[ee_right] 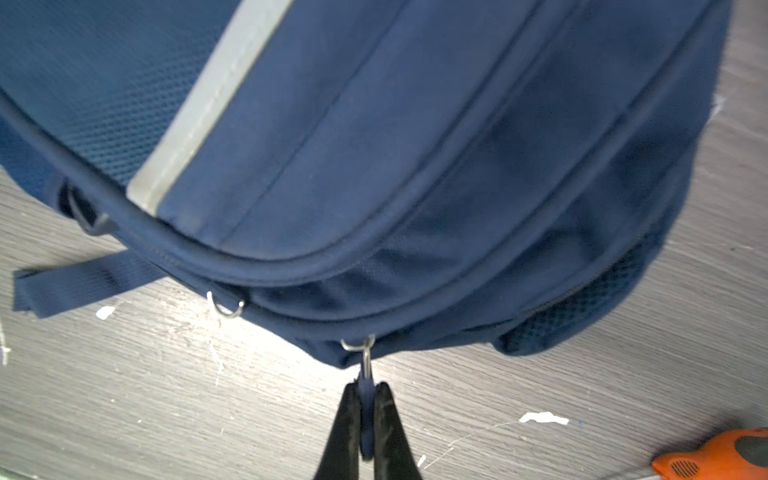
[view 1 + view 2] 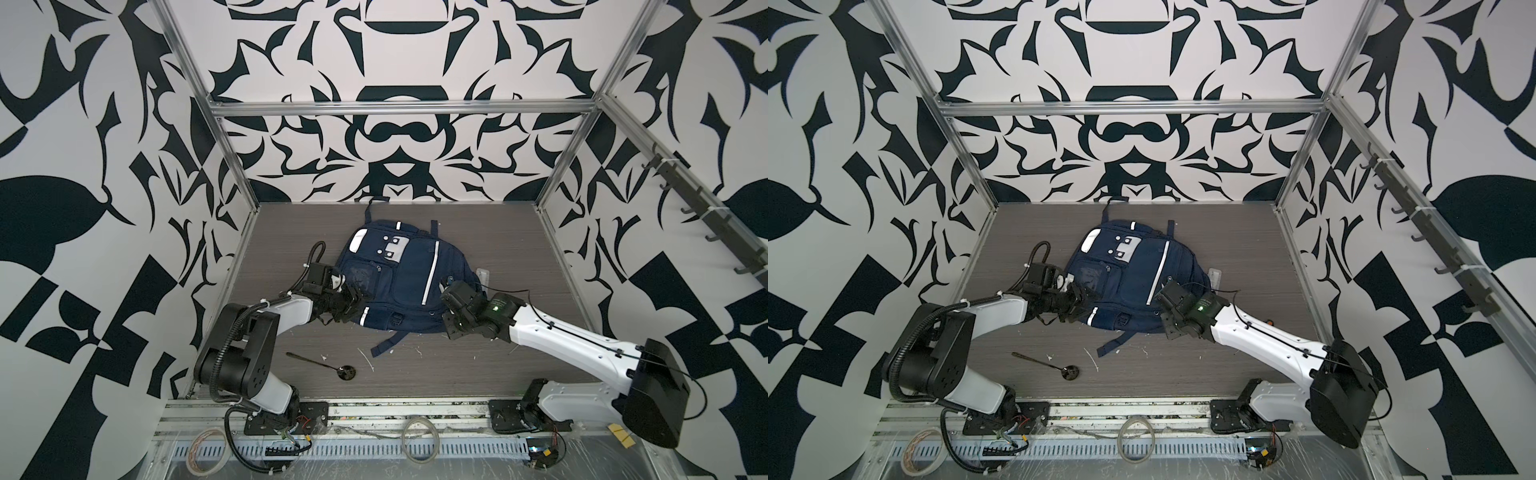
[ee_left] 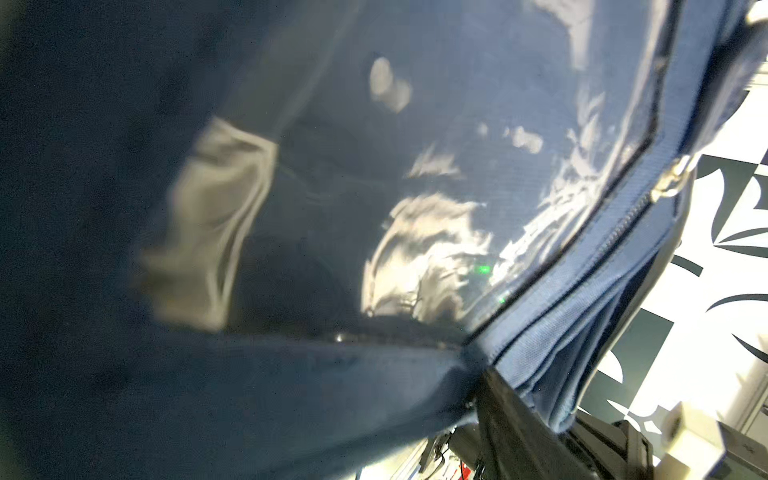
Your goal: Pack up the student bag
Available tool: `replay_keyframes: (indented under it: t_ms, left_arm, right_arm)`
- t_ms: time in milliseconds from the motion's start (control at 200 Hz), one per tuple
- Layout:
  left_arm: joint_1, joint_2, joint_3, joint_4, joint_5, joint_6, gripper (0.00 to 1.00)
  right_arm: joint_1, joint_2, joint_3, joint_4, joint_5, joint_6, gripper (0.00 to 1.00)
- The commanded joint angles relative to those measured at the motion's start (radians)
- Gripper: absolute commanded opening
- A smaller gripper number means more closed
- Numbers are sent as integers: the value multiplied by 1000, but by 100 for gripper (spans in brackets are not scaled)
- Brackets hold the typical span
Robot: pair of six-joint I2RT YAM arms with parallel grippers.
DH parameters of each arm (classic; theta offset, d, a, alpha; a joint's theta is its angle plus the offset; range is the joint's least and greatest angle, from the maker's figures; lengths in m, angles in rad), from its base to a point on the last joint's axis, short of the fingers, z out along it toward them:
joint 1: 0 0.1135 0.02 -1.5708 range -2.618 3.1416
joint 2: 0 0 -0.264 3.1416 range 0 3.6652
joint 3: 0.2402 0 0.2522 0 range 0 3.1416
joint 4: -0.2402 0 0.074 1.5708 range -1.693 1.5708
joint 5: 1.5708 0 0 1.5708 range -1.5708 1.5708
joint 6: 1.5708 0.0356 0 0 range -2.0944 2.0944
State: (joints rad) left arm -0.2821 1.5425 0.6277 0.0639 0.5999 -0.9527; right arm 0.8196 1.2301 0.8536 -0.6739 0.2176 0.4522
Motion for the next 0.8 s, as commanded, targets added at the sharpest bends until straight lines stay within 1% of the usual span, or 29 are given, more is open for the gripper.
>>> replay_keyframes:
  t_ms: [0,120,160,220,330,365,390,420,465,485,500,515,670,795]
  left_arm:
    - [39,31,-24,-45,-113,32,63]
    - [66,37,-20,-67,-126,75,63]
    - [75,40,-14,-75,-130,91,63]
    - [87,46,-3,-86,-135,110,63]
    - [89,45,47,-122,-133,156,65]
    - [84,37,67,-140,-131,169,68]
    - [83,29,80,-158,-131,178,71]
    - [81,15,98,-180,-131,186,77]
    - [80,-20,118,-214,-126,187,84]
    - [78,-42,125,-228,-122,182,93]
    - [78,-59,132,-239,-116,177,98]
    - [77,-76,139,-250,-111,172,100]
    - [47,-255,224,-477,-79,172,99]
    - [43,-409,188,-594,-97,124,100]
  right_arm:
    - [-14,-38,31,-125,144,28,0]
    - [-27,-48,70,-193,200,42,0]
    - [-27,-55,73,-194,199,41,0]
    - [-27,-65,71,-168,166,18,0]
    - [-11,-79,59,-59,27,-55,0]
    - [-3,-76,60,-21,-14,-79,0]
    - [2,-71,65,0,-70,-95,0]
    - [12,-57,76,20,-98,-113,0]
    - [28,-29,101,35,-129,-141,0]
    - [35,-15,112,42,-144,-152,0]
    - [38,-5,122,46,-155,-159,0]
    - [43,4,132,51,-167,-166,0]
    - [63,96,216,144,-277,-185,0]
    - [94,188,307,192,-339,-186,0]
